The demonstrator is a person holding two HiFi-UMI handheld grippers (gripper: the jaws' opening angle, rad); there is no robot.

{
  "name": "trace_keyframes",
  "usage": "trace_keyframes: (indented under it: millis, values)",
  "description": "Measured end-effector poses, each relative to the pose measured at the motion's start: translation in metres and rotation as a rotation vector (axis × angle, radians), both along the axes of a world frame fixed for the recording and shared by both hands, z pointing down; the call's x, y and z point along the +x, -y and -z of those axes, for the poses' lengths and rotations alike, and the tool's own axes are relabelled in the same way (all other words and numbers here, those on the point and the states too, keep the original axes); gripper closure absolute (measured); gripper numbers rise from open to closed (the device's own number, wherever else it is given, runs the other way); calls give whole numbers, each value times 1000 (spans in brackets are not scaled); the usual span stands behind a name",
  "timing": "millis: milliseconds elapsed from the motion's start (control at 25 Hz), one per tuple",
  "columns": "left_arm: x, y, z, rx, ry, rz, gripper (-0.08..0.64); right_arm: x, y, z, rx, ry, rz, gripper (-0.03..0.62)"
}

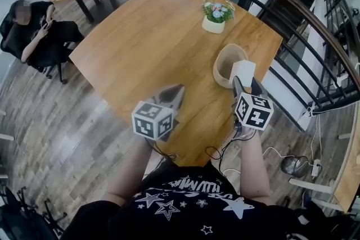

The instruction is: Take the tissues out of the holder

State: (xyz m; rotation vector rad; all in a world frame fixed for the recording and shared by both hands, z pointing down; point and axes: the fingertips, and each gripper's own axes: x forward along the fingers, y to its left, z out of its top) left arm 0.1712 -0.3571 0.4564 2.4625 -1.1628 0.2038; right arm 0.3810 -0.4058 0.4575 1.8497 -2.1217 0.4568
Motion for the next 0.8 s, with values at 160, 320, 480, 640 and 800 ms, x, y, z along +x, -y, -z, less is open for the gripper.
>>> trace_keyframes:
  millis: [160,320,480,640,800]
  values:
    - [1,-15,-2,0,-9,-72,543,-6,-31,4,7,-1,-38,336]
    - [3,-31,-7,-8,-15,-141,543,-10,-63,3,7,18,-85,337]
    - [6,-48,-15,-14,-12,-211,543,-12,-99,-5,4,49,-151,337]
    - [14,-62,-21,-28,-15,-265,543,-9,-132,-10,5,80,-208,337]
    - [32,-74,-20,-31,-24,-307,543,0,-160,-14,-9,90,-235,337]
